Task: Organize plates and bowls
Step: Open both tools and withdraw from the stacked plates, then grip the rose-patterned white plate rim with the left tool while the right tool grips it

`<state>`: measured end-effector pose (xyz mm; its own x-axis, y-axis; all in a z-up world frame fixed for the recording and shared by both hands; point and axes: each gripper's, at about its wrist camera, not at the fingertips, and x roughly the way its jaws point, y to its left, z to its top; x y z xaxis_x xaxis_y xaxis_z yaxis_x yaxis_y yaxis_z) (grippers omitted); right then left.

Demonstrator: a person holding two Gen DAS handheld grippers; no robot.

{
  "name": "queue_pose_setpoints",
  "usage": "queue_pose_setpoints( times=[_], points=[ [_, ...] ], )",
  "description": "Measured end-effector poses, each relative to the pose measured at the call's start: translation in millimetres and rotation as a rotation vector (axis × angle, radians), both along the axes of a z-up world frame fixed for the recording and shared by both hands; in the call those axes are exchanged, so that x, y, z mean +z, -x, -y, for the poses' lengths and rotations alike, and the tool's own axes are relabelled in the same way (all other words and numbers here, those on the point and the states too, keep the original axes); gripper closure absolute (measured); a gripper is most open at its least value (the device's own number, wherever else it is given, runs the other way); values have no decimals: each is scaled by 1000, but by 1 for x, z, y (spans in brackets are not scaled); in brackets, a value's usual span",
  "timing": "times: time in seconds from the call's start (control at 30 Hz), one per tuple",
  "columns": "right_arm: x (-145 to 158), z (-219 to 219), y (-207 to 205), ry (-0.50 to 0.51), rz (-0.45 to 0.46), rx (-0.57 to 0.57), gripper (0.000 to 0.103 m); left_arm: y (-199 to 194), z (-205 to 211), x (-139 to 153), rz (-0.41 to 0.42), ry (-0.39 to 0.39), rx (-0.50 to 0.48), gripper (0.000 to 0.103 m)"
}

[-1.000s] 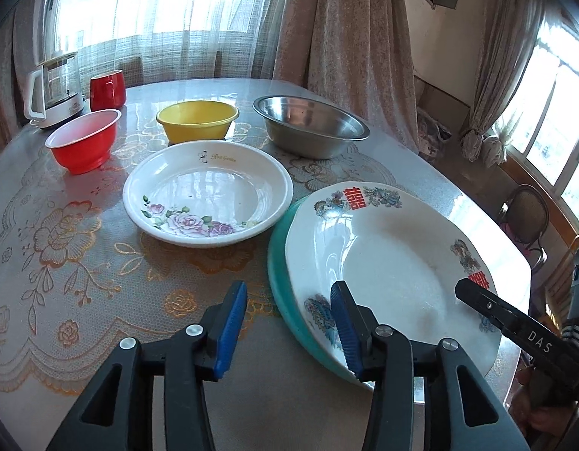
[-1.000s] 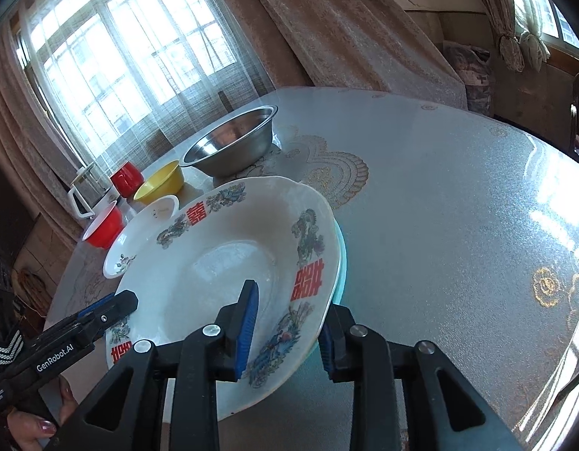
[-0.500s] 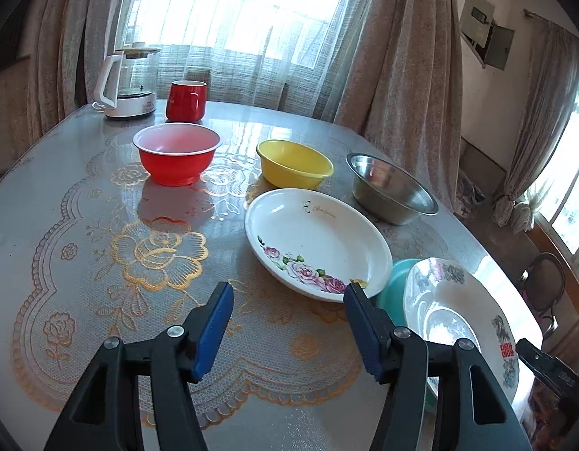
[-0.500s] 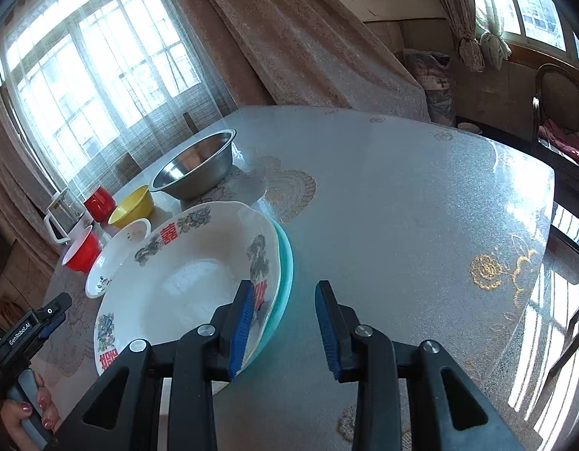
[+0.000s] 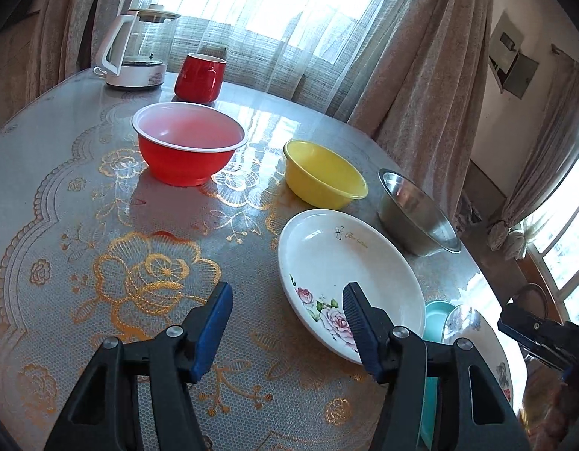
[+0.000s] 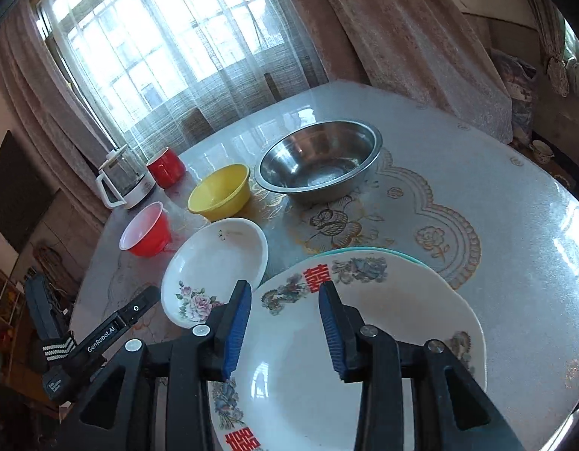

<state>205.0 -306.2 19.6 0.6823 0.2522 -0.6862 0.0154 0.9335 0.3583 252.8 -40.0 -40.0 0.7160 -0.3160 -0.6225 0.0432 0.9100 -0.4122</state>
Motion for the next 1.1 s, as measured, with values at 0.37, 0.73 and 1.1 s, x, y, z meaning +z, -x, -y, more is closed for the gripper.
queue_pose_setpoints(
  times=[0.37,0.73,1.1],
  points=[
    [-35,-41,-97,40,-240,80,67,-18,-2,-12,-66,59,-75,61],
    [-57,-59,-121,91,-311,102,79,-32,12,-21,-107,62,-156,75],
    [-58,-58,-129,82,-346,91,90,-36,13,-17,-106,-13,-142,80]
  ],
)
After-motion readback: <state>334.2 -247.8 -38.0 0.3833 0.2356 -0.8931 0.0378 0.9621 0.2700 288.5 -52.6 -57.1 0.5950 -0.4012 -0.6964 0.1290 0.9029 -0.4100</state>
